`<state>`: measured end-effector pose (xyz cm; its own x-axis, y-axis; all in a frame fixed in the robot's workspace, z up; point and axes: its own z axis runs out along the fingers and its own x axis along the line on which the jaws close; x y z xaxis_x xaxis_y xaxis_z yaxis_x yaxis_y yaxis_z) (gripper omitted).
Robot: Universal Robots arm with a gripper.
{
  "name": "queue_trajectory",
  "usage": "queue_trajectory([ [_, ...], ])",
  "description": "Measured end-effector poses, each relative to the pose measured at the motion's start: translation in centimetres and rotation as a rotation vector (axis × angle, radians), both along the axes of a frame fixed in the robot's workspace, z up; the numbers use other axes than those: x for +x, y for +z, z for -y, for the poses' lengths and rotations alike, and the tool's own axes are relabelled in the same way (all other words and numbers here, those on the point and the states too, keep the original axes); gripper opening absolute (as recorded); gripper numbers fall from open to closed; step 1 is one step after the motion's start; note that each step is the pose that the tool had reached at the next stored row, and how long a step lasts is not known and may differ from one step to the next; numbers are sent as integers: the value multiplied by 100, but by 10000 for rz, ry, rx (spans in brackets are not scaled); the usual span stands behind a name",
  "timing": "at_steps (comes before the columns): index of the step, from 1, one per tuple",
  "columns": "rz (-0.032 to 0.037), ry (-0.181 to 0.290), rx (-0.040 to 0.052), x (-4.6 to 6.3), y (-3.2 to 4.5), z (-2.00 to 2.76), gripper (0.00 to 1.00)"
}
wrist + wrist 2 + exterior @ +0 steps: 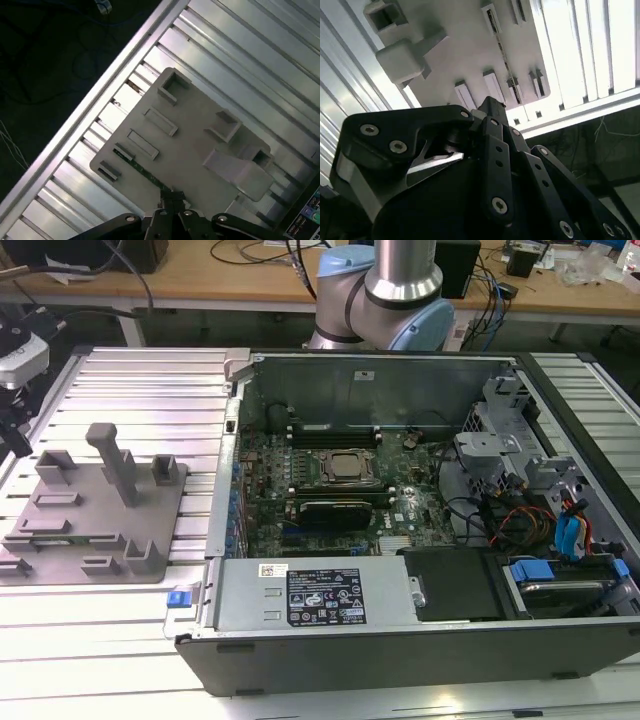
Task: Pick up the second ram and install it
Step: 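Pick up the second ram and move it above second insertion slot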
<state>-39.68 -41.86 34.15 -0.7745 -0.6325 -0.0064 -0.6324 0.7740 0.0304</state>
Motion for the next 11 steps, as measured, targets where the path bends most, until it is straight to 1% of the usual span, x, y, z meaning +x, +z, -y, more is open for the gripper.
queue_trajectory([
  [1, 0, 226, -2, 0, 0, 0, 8],
  [2, 0, 602, -4, 0, -1, 0, 8],
  [3, 0, 863, -6, 0, -1, 0, 8],
  [4, 1, 1298, -7, 0, -3, 0, 8],
  [7, 1, 1828, -9, 0, -5, 0, 8],
  [8, 0, 2151, -10, 0, -7, 0, 8],
  [10, 0, 2510, -13, 0, -10, 0, 8],
  [11, -1, 2885, -15, 0, -13, 0, 8],
])
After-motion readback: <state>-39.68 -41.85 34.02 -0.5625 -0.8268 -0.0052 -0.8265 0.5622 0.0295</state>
